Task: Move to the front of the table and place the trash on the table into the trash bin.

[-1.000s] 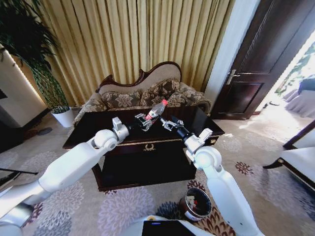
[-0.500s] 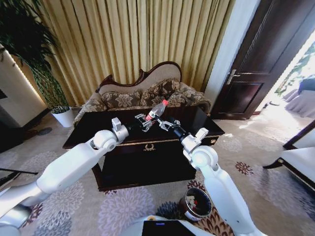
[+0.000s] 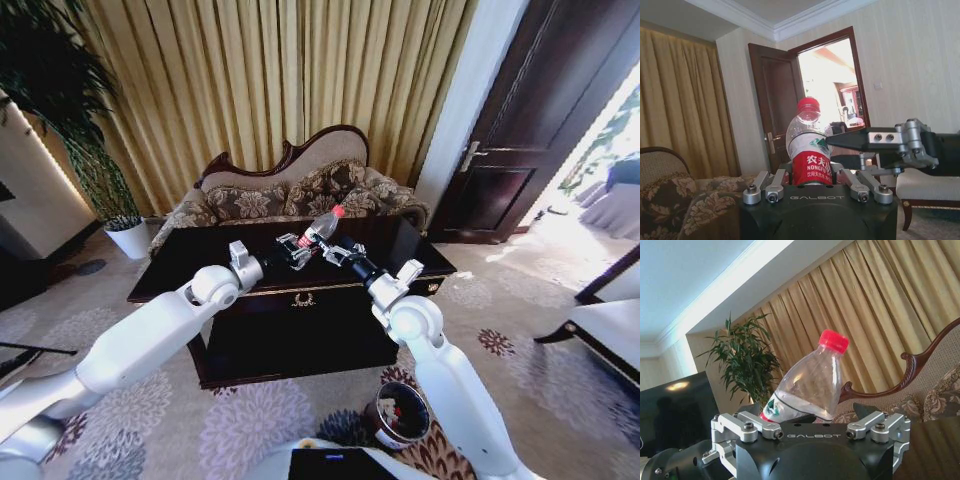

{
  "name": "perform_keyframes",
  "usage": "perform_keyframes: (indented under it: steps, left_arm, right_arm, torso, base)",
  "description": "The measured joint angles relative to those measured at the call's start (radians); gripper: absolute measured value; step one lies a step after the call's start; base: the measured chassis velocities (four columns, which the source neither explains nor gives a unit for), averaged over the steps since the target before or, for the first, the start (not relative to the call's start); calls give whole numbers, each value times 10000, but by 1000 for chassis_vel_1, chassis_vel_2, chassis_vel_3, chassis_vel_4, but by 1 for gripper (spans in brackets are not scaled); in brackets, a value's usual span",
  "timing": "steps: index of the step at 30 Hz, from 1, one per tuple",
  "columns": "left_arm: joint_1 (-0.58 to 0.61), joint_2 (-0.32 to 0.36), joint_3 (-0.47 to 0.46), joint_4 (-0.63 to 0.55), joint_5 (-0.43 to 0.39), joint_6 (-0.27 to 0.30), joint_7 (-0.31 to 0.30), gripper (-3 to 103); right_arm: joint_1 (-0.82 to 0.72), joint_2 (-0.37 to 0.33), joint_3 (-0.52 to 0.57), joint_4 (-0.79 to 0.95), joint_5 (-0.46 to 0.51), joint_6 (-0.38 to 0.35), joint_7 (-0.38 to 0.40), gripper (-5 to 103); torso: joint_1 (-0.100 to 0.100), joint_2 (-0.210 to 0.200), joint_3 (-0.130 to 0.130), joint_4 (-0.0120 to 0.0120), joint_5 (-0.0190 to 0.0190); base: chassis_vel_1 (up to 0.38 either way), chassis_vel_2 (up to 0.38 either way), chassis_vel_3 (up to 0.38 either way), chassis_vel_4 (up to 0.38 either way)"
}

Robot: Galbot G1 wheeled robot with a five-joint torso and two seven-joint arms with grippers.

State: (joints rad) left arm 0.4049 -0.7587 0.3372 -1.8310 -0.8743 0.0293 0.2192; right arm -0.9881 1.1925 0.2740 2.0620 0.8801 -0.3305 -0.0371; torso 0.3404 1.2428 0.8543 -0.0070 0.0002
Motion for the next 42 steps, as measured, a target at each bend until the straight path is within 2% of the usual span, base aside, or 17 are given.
perform_keyframes:
  steps: [28, 29, 31, 33, 34, 36, 42]
  left_arm:
    - [-777, -443, 966, 475, -49, -2, 101, 36]
    - [-780, -456, 970, 504, -50, -4, 112, 36]
    - [-780, -481, 973, 561, -51, -20, 112, 36]
    - [-781, -494, 970, 608, -52, -61, 113, 36]
    - [-781, -494, 970, 608, -52, -61, 113, 36]
    - [-781, -492, 979, 647, -53, -65, 111, 36]
    - [-809, -516, 1003, 683, -56, -65, 109, 36]
  right_arm:
    - [364, 78, -102, -466, 21, 46, 4, 100]
    - [372, 78, -102, -486, 22, 50, -1, 103]
    - [390, 80, -100, -522, 21, 64, -2, 99]
    - [406, 91, -97, -563, 18, 86, 0, 90]
    - [406, 91, -97, -563, 18, 86, 0, 90]
    - [434, 93, -115, -615, 17, 110, 0, 79]
    - [454, 91, -121, -654, 15, 119, -16, 69]
  torso:
    - [1, -1, 0, 0, 0]
    - [0, 0, 0, 0, 1]
    - [0, -1, 0, 0, 0]
    - [0, -1, 0, 0, 0]
    - [0, -1, 0, 0, 0]
    - [0, 0, 0, 1, 0]
    - [0, 0, 0, 0, 0]
  base:
    - [0, 0, 0, 0]
    - [0, 0, 0, 0]
    - [0, 0, 0, 0]
    - [0, 0, 0, 0]
    - [0, 0, 0, 0]
    - [0, 0, 0, 0]
    - [0, 0, 0, 0]
